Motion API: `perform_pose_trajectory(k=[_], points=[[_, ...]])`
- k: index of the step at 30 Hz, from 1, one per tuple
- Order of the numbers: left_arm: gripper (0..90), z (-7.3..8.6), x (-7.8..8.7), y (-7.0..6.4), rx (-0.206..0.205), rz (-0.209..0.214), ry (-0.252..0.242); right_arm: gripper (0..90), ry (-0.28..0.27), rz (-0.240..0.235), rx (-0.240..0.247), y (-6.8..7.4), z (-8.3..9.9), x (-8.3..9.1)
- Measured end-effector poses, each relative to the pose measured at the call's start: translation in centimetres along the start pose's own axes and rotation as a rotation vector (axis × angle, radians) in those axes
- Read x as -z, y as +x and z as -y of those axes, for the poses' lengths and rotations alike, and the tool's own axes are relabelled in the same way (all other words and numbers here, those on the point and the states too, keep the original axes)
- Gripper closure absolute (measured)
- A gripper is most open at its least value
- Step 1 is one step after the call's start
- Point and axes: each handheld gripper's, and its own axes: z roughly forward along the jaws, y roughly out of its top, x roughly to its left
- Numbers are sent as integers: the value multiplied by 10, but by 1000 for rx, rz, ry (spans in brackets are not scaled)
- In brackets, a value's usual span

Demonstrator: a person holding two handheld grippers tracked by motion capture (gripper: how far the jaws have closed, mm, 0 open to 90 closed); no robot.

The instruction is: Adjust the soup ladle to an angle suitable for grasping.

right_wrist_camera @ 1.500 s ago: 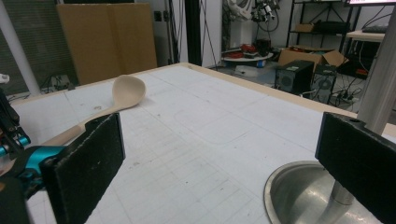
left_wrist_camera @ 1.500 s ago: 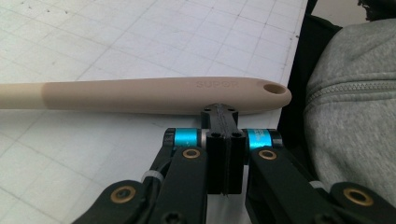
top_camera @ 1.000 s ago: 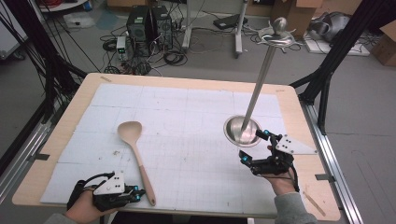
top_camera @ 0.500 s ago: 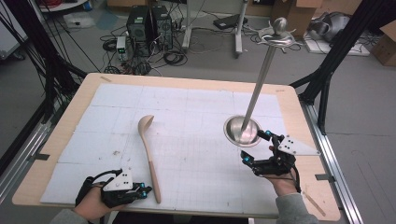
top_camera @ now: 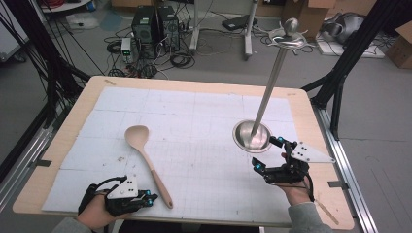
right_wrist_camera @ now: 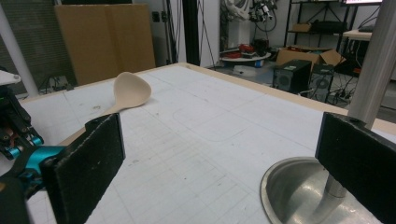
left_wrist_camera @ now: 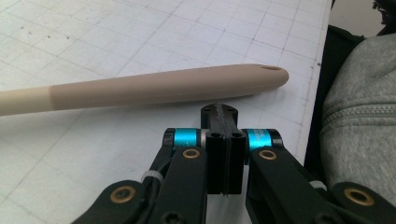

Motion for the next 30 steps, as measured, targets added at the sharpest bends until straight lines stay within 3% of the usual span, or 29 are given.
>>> perform_pose_trajectory(k=[2,5,7,10,12,16,20,25,30], points=[[897,-1,1,0,-3,-3,-3,1,-3,-3,0,0,0,0],[897,-7,9,4,5,-27,-47,1,-6,-1,7,0,0,1],[898,-13,15,11,11,-65,-74,1,-2,1,2,0,0,1],[897,-23,16,25,44,-130,-76,1,4,2,2,0,1,0],[897,-28,13,34,55,-176,-67,1,5,-1,5,0,1,0],[897,-40,8,59,33,-257,-51,1,4,-2,4,0,1,0],[897,-48,3,77,42,-294,-47,1,5,-6,4,-1,1,0],[897,-46,-13,91,49,-340,22,1,6,-11,10,-1,1,-1],[897,-44,-17,105,90,-377,11,1,6,-14,13,0,1,-2]])
